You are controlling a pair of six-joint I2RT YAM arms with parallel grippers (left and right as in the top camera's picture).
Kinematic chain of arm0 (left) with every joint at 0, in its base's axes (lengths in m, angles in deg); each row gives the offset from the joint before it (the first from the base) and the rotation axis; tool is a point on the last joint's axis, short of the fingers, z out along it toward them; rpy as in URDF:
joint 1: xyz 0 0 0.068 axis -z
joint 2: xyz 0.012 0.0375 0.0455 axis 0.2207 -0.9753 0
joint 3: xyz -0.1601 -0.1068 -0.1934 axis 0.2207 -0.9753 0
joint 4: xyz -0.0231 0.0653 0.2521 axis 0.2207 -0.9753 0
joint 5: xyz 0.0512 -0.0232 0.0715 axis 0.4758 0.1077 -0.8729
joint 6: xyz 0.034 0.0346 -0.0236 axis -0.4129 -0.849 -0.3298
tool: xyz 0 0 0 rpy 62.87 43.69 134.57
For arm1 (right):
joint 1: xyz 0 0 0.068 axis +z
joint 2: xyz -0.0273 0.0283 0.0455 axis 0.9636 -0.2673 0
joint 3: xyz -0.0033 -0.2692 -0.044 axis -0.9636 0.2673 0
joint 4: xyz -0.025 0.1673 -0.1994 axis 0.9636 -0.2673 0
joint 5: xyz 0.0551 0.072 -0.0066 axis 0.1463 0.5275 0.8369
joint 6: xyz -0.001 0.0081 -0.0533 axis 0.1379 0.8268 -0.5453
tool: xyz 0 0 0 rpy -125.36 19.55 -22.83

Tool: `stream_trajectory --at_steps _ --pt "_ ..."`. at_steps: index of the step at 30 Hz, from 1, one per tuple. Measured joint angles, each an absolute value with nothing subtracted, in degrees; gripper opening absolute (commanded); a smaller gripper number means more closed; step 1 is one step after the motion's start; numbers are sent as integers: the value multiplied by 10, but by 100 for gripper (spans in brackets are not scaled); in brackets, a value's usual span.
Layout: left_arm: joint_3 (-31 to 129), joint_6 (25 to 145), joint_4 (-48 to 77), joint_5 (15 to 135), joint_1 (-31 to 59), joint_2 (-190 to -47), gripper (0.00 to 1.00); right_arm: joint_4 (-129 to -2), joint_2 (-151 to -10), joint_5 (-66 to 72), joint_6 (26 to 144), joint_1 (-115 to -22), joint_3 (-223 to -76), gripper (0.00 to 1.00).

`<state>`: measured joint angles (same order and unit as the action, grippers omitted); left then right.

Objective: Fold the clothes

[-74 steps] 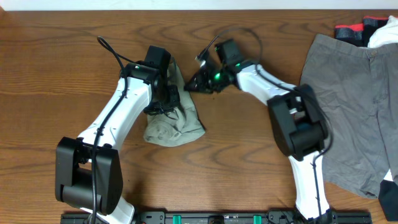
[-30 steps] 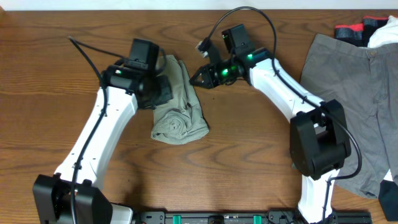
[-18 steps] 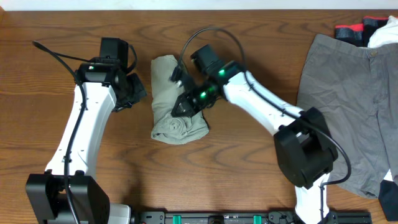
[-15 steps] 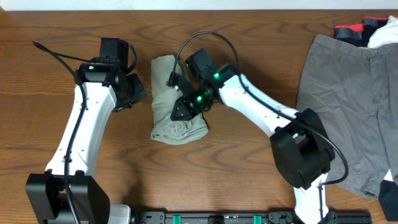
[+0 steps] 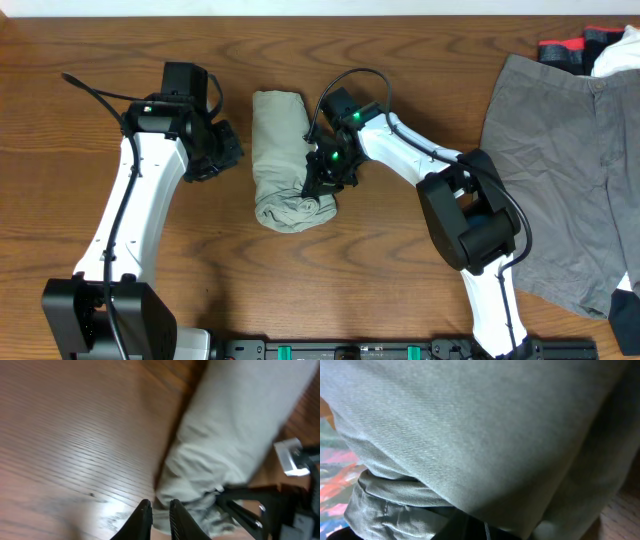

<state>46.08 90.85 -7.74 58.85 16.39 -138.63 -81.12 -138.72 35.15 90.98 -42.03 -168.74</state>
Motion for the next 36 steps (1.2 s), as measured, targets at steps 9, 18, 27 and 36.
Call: stream_trajectory --at_steps 9,18,27,36 --pt "406 911 -43 659 201 -1386 17 -767 -1378 357 888 -429 -1687 11" --pt "274 1008 166 677 305 -1388 9 -708 -1306 342 884 -483 -1686 6" --pt "192 1130 320 702 385 -1430 7 -543 -1303 354 911 -491 -1685 7" --pt "192 1154 328 717 394 -1446 6 -447 -1323 312 943 -459 -1685 6"
